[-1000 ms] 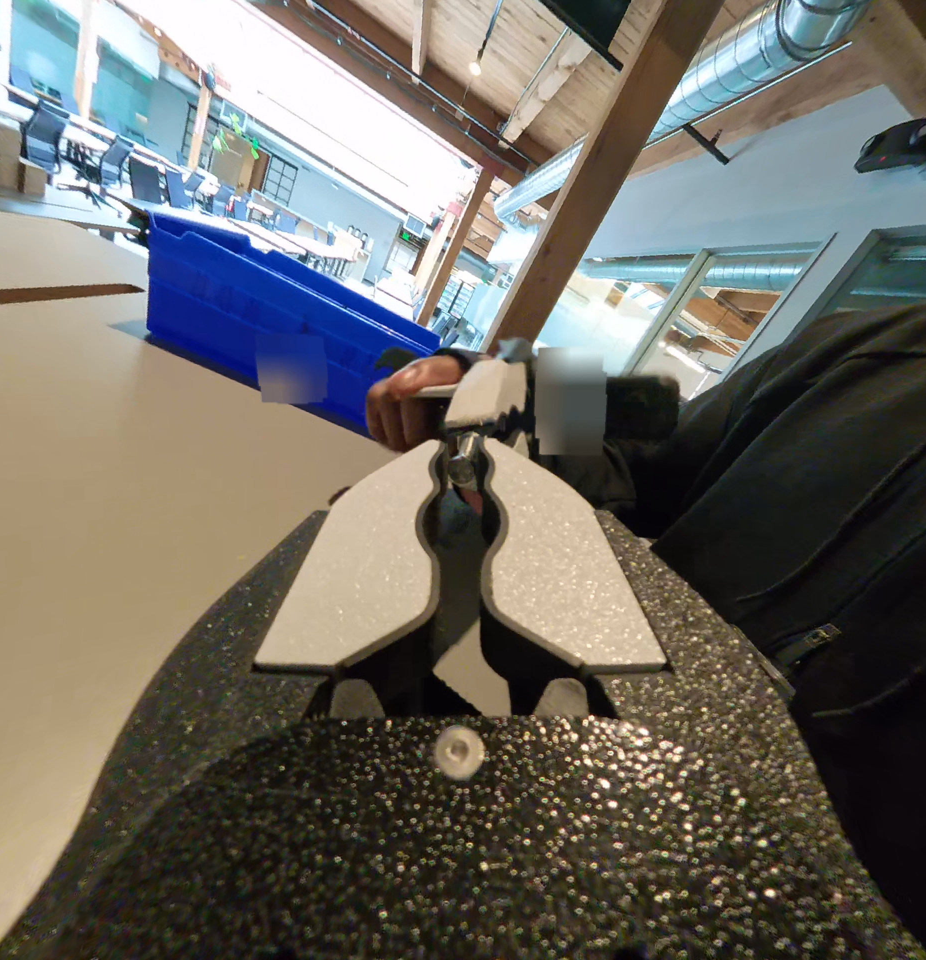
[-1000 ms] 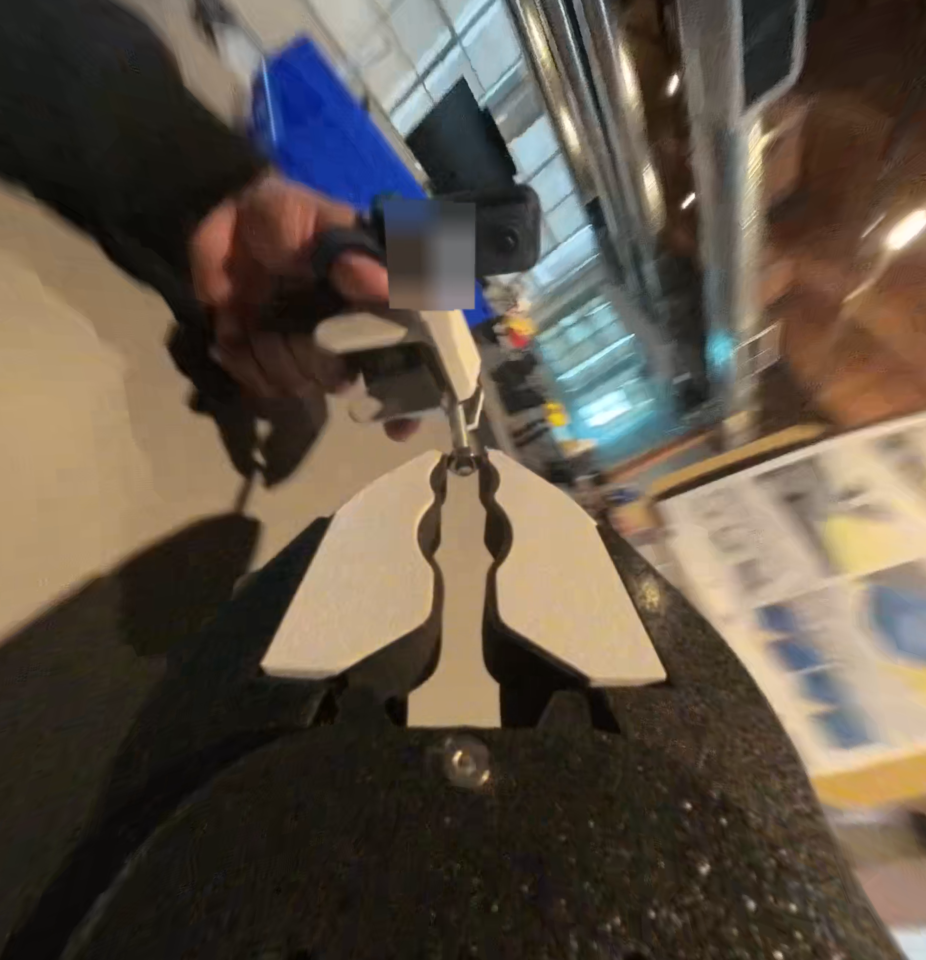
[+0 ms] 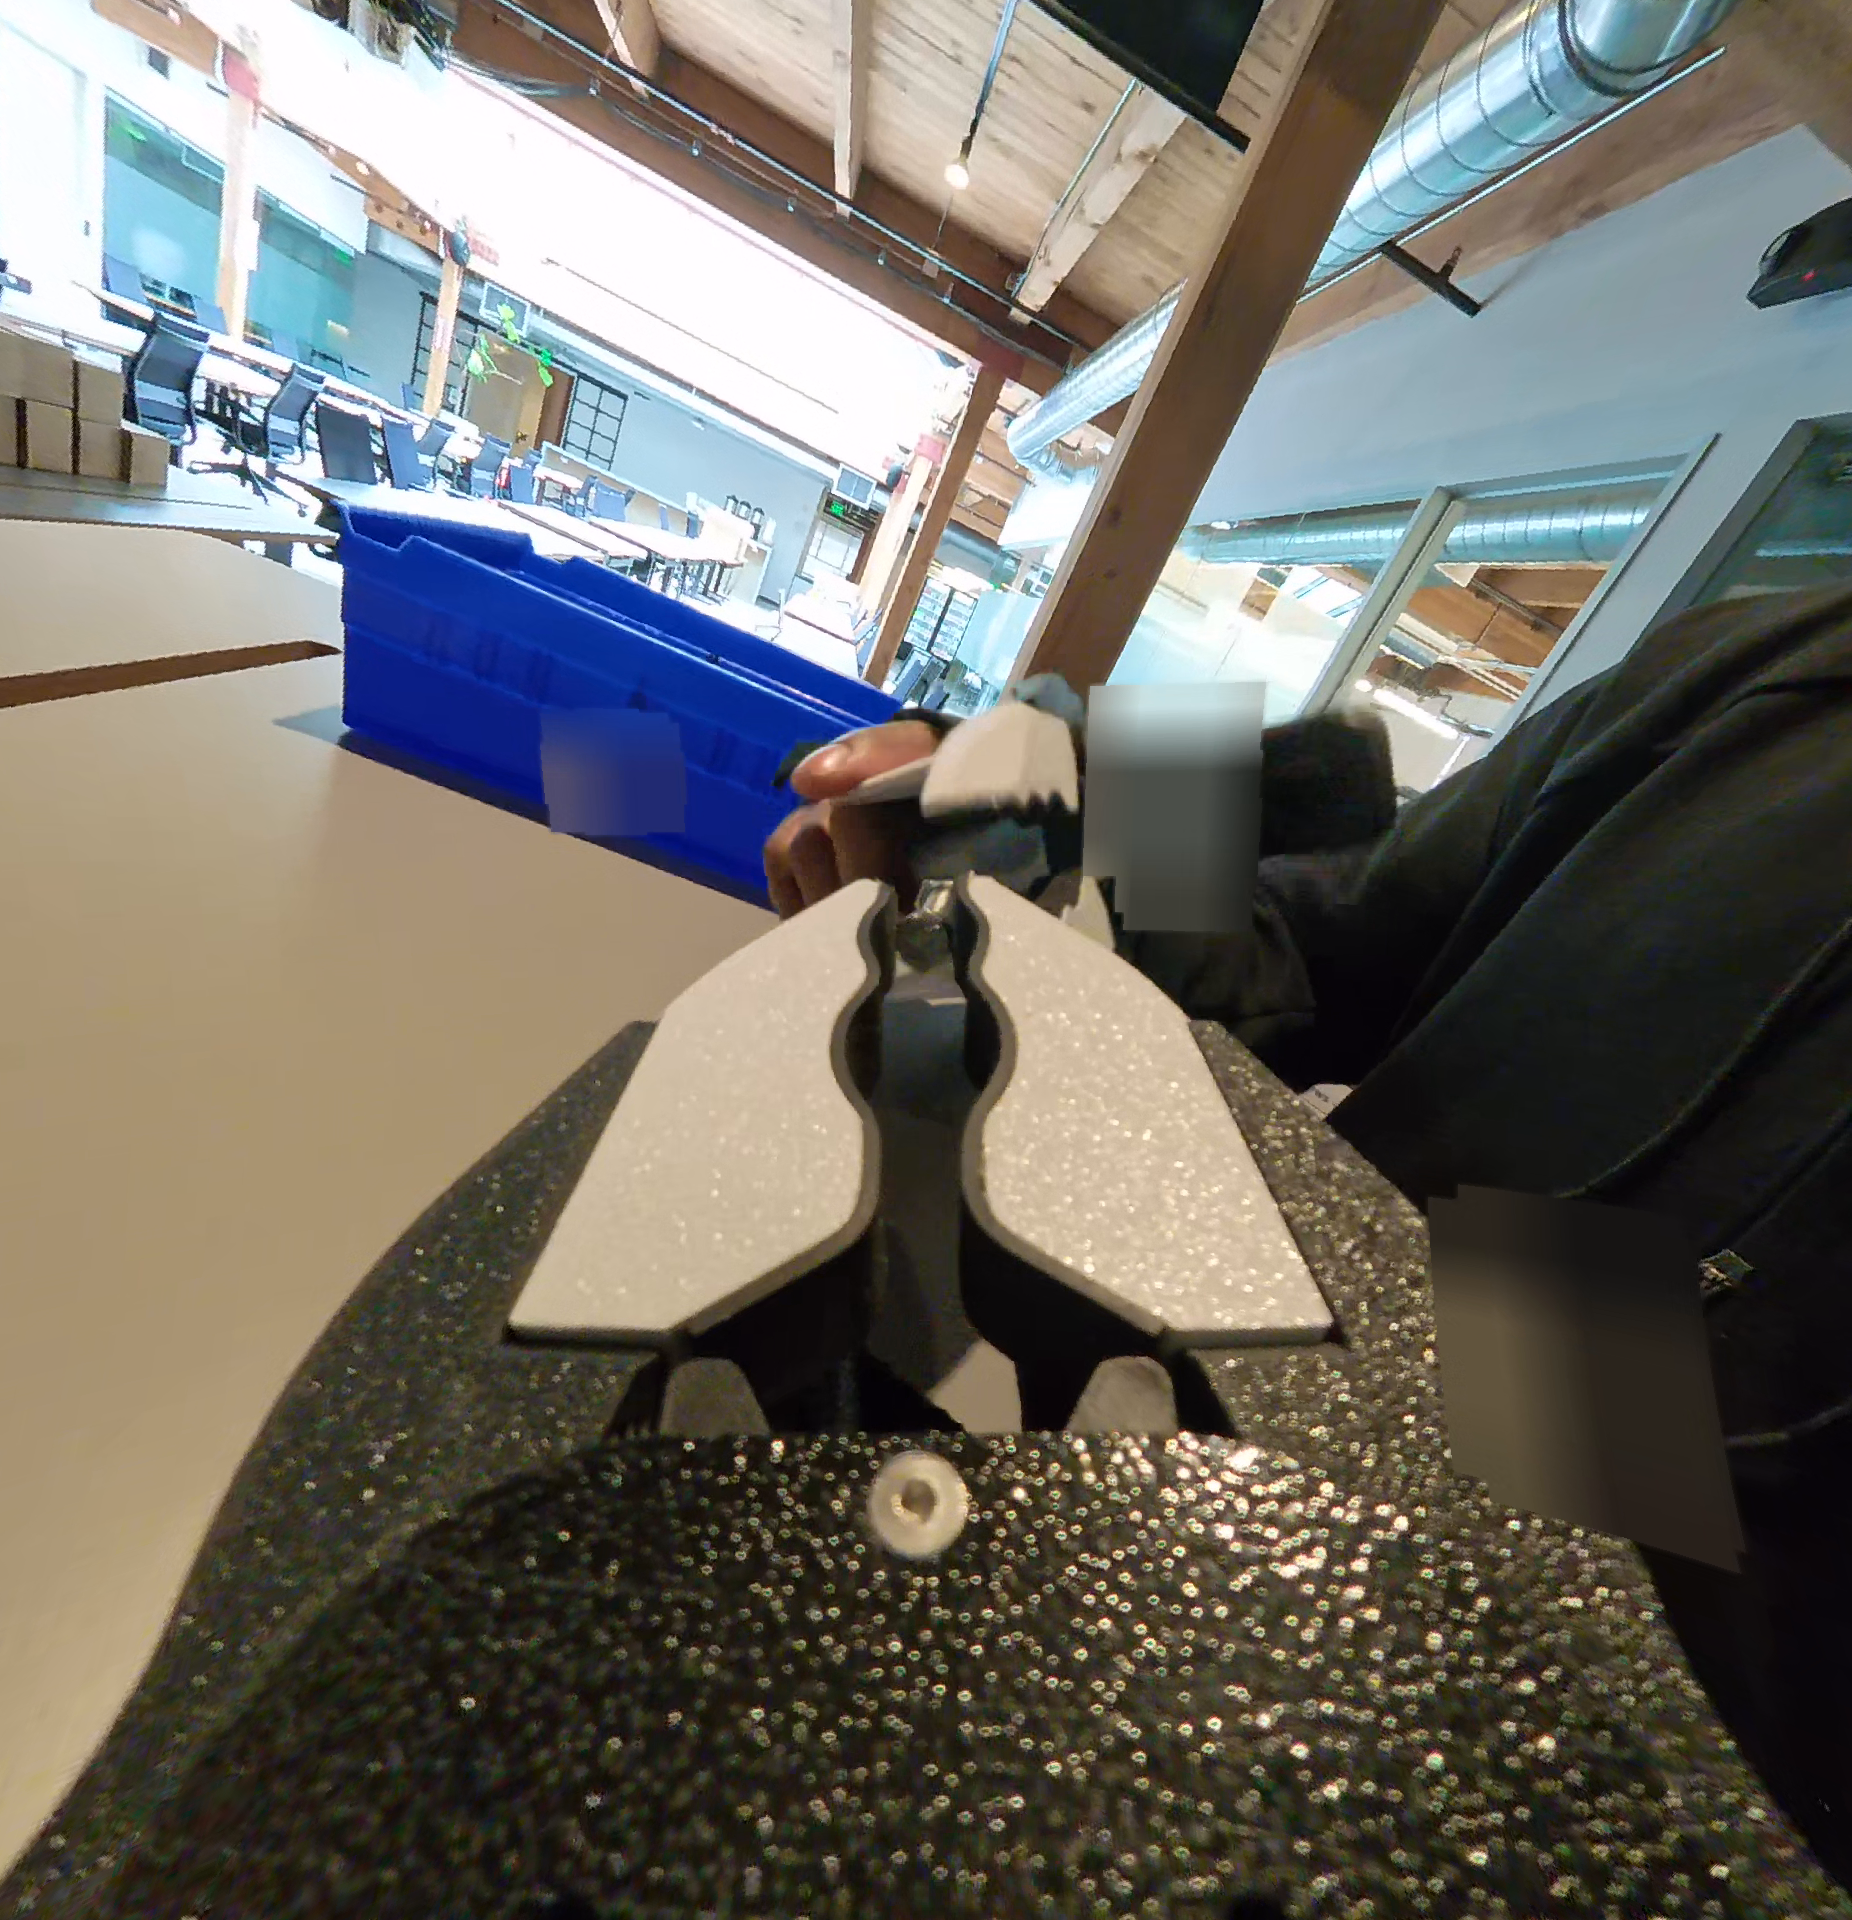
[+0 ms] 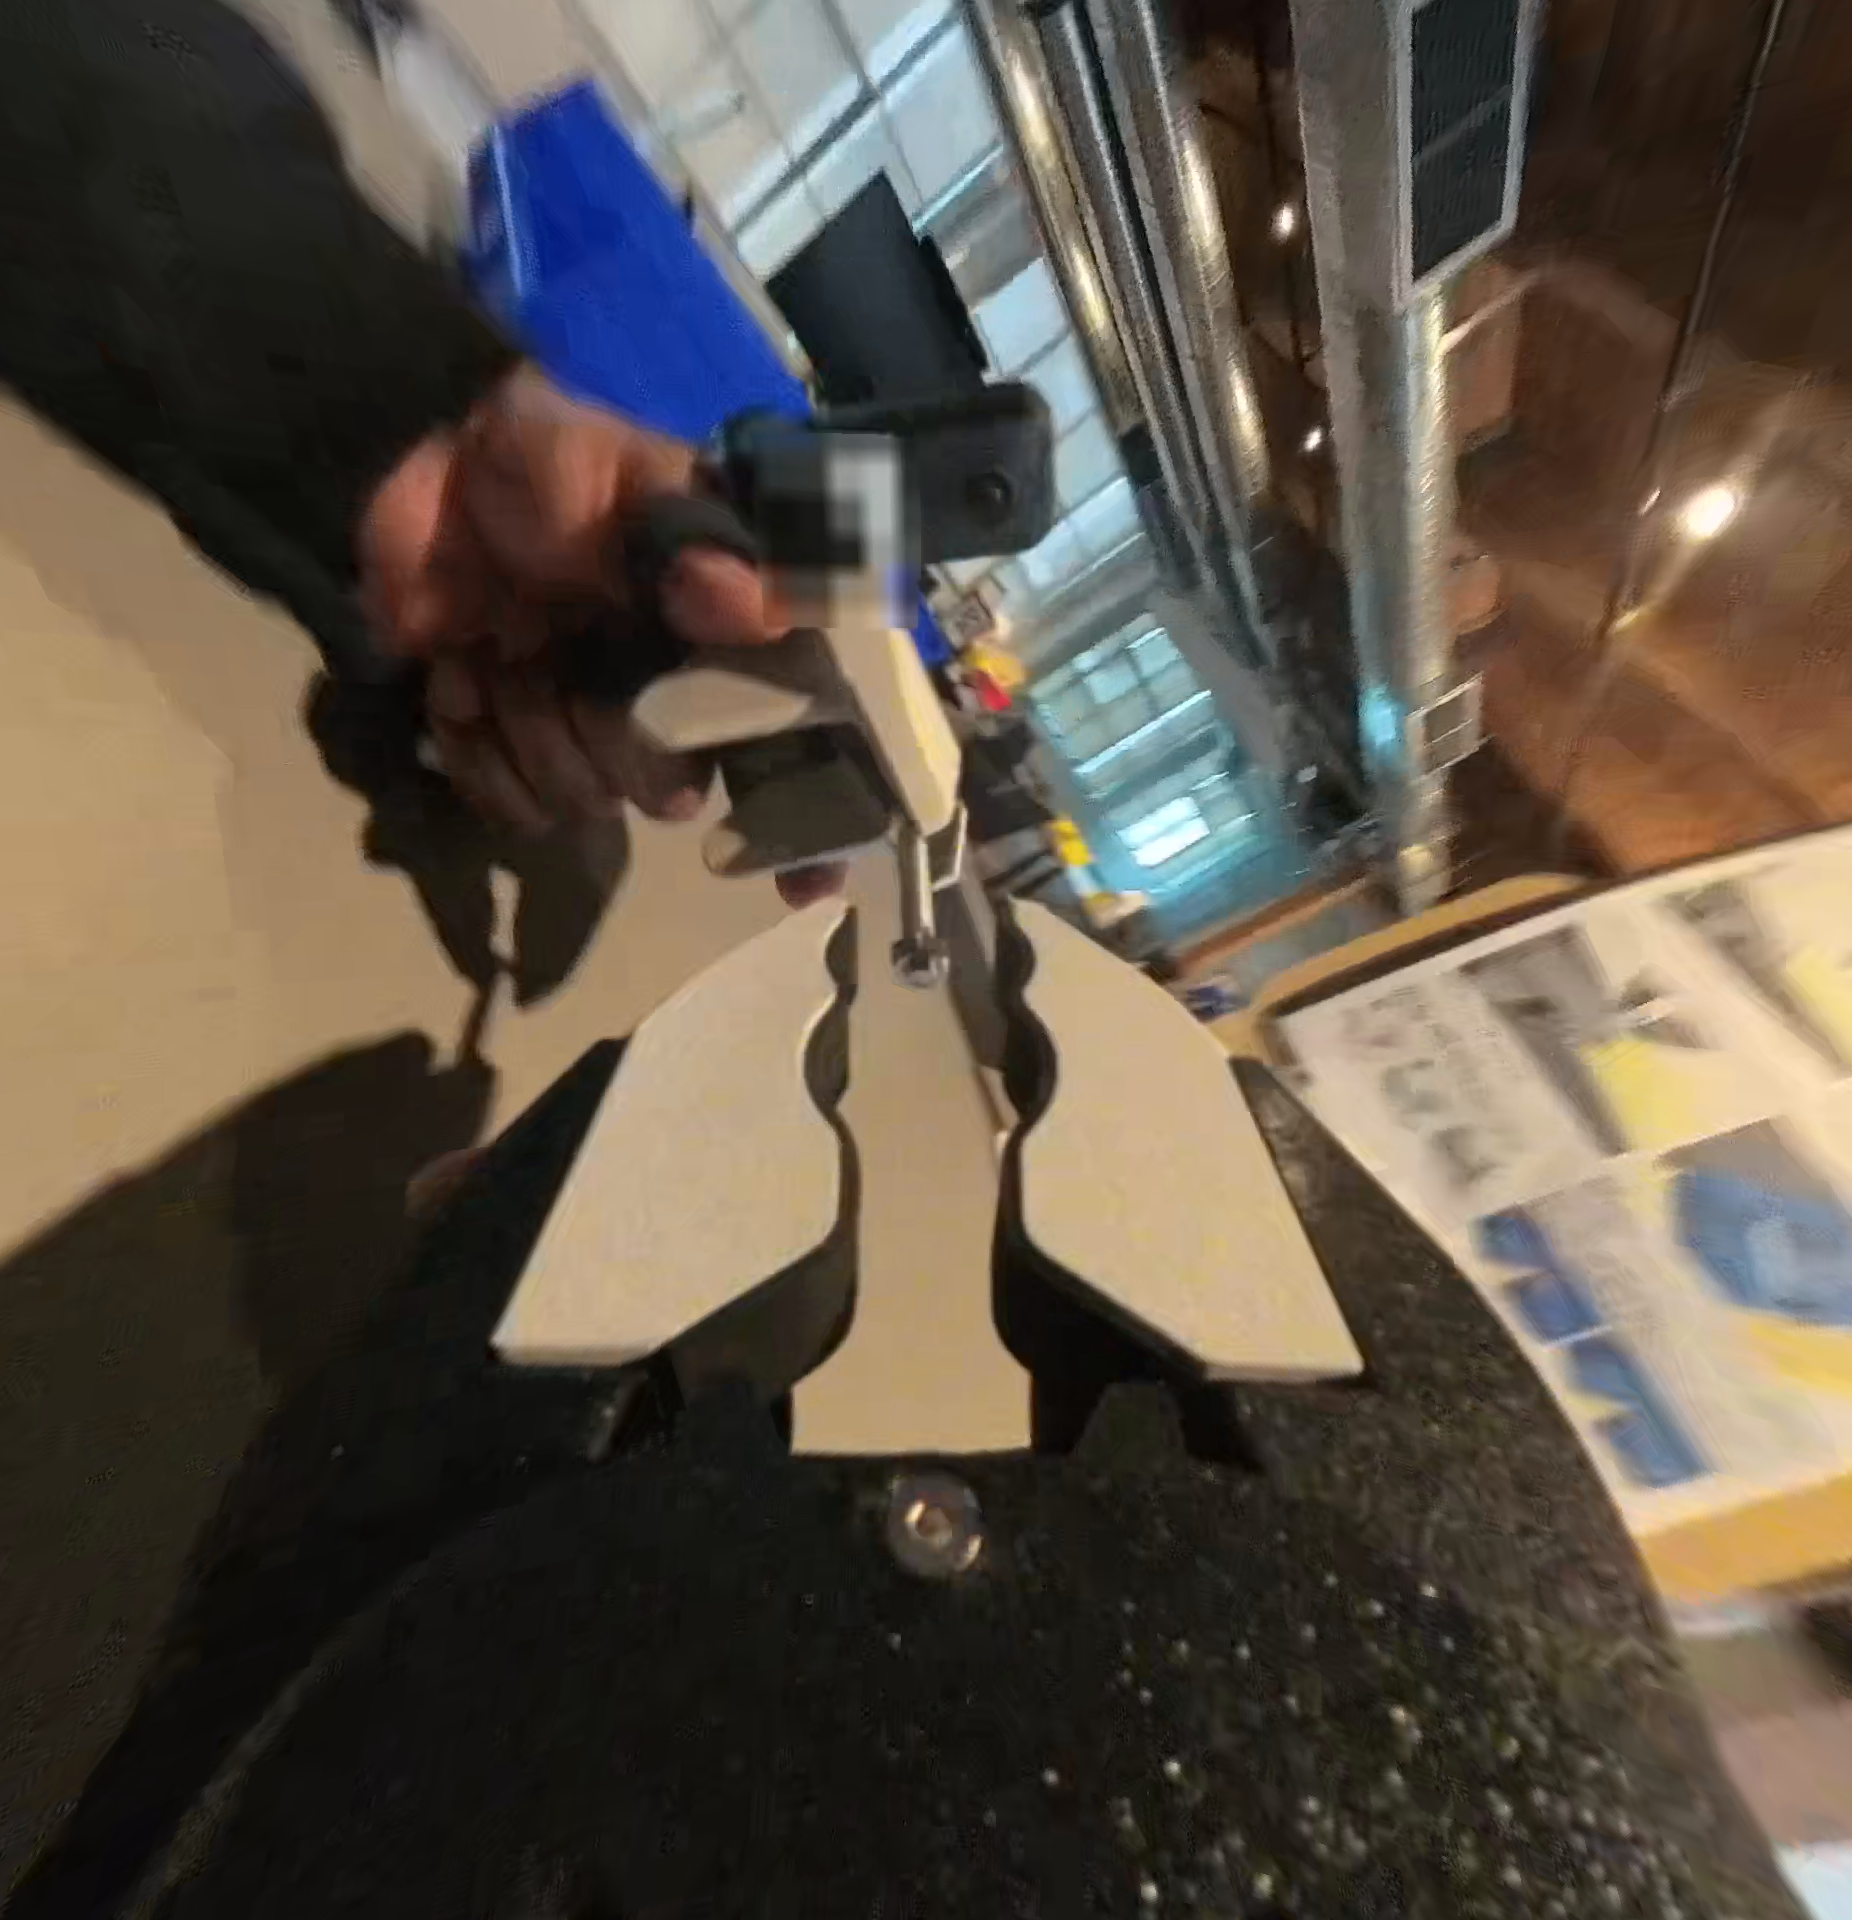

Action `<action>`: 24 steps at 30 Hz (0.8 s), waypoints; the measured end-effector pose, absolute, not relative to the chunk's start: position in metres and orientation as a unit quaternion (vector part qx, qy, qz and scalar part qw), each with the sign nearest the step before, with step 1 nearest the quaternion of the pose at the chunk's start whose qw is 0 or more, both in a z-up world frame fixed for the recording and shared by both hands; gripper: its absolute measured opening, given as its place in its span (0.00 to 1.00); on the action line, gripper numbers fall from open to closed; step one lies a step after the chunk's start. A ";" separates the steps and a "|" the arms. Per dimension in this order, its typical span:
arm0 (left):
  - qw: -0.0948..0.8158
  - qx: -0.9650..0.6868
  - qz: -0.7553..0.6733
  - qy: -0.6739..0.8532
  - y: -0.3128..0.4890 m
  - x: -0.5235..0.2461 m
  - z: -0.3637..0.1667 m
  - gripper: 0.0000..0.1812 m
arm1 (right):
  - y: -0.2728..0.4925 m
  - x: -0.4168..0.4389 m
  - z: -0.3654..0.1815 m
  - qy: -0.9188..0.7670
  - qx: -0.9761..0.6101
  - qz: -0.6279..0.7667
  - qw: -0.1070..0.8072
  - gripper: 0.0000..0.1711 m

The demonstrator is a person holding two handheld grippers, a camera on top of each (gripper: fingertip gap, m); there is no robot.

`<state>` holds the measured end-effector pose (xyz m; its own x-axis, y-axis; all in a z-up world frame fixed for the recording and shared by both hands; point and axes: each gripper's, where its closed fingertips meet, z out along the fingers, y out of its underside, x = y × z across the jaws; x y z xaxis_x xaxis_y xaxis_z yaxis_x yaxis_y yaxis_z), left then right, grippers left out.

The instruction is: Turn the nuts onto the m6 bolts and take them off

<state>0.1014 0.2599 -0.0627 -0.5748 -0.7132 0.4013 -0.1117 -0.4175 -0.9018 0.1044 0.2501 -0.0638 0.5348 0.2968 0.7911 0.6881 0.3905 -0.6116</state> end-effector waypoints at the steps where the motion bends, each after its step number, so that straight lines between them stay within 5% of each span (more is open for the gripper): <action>1: 0.208 -0.411 -0.735 0.498 0.261 0.101 -0.061 0.05 | 0.250 0.105 -0.060 -0.435 -0.558 -0.084 0.701 0.18; 6: 0.221 -0.401 -0.744 0.487 0.264 0.097 -0.054 0.05 | 0.250 0.105 -0.057 -0.357 -0.631 0.118 0.678 0.23; 11: 0.217 -0.398 -0.740 0.496 0.261 0.098 -0.056 0.05 | 0.255 0.104 -0.064 -0.318 -0.669 0.182 0.647 0.12; 15: 0.208 -0.406 -0.737 0.498 0.261 0.099 -0.060 0.05 | 0.255 0.103 -0.070 -0.382 -0.643 0.069 0.660 0.06; 20: 0.188 -0.422 -0.732 0.501 0.258 0.103 -0.067 0.05 | 0.254 0.108 -0.075 -0.523 -0.475 -0.283 0.648 0.06; 24: 0.200 -0.415 -0.737 0.495 0.260 0.101 -0.062 0.05 | 0.249 0.102 -0.065 -0.460 -0.538 -0.111 0.698 0.14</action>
<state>0.1015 0.2603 -0.0620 -0.5756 -0.7059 0.4128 -0.1150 -0.4299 -0.8955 0.1020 0.2488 -0.0652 0.5529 0.3389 0.7612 0.6493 0.3974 -0.6485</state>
